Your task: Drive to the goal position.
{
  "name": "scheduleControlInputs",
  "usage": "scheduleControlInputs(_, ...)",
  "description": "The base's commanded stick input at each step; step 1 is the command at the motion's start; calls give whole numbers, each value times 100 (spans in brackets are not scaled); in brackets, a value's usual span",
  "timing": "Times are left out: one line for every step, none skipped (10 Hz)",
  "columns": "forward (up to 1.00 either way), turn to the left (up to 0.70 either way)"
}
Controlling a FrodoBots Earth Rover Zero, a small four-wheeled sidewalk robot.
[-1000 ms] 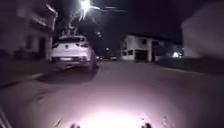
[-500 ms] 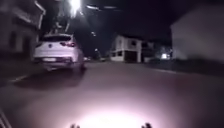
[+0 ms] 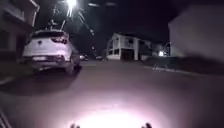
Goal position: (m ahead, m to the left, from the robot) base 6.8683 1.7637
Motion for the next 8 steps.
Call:
scheduleControlInputs(70, 0)
scheduleControlInputs(70, 0)
scheduleControlInputs(70, 0)
scheduleControlInputs(70, 0)
scheduleControlInputs(70, 0)
scheduleControlInputs(70, 0)
scheduleControlInputs(70, 0)
scheduleControlInputs(70, 0)
